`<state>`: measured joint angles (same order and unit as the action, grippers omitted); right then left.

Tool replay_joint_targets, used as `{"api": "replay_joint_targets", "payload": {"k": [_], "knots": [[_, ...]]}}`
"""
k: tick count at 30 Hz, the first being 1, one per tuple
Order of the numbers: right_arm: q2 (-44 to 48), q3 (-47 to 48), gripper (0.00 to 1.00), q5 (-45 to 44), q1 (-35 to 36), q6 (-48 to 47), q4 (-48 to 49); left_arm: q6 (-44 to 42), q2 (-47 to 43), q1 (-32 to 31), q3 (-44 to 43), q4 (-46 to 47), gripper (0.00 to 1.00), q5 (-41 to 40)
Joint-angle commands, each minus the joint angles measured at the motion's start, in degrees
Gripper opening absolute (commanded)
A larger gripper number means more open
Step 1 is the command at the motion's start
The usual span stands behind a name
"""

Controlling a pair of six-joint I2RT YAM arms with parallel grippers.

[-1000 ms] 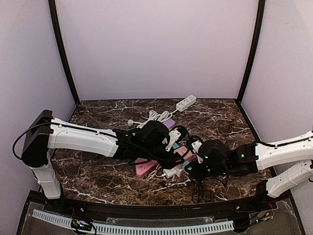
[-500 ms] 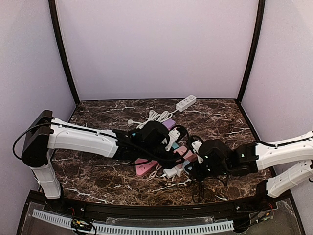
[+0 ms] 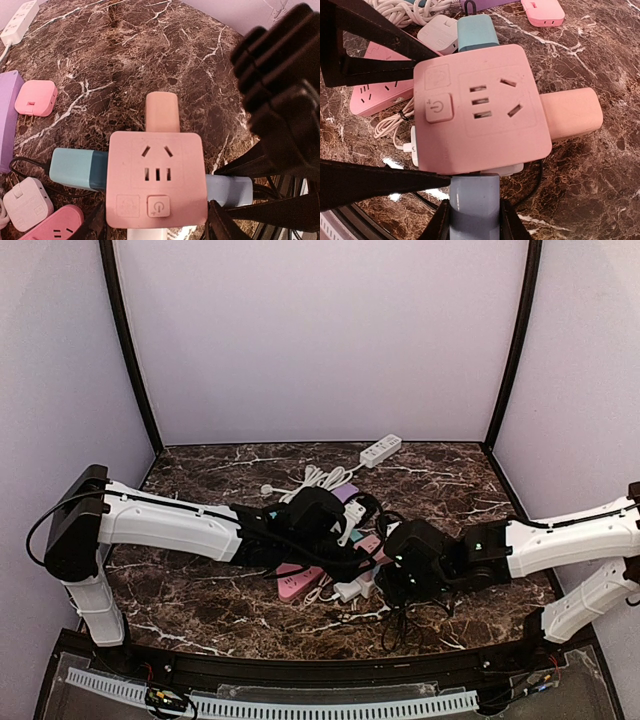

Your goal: Pull the plug off the socket

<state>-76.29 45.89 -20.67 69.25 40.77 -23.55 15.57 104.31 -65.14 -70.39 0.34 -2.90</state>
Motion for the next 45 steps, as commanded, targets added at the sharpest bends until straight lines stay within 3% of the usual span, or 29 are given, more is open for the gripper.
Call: {"api": "replay_joint_targets", "payload": {"k": [1, 17, 26, 36, 45], "knots": [[-2.1, 1.6, 0.0, -1.6, 0.4, 4.6, -3.6, 2.7, 1.4, 0.5, 1.6, -4.4, 0.2, -2.7], [5.7, -6.1, 0.0, 7.4, 0.4, -10.0, 10.3, 0.0, 1.1, 0.5, 1.7, -6.5, 0.19, -4.4], [7.5, -8.2, 0.0, 12.0, 0.4, -12.5, 14.5, -0.2, 0.9, 0.5, 1.8, -6.8, 0.19, -4.5], [4.9, -5.7, 0.0, 8.9, 0.4, -9.0, 12.0, 0.1, 0.9, 0.5, 1.8, -6.8, 0.19, -4.6], [2.4, -1.2, 0.0, 2.4, 0.3, 1.1, 2.0, 0.5, 0.9, 0.5, 2.1, -6.5, 0.18, -4.6]]}}
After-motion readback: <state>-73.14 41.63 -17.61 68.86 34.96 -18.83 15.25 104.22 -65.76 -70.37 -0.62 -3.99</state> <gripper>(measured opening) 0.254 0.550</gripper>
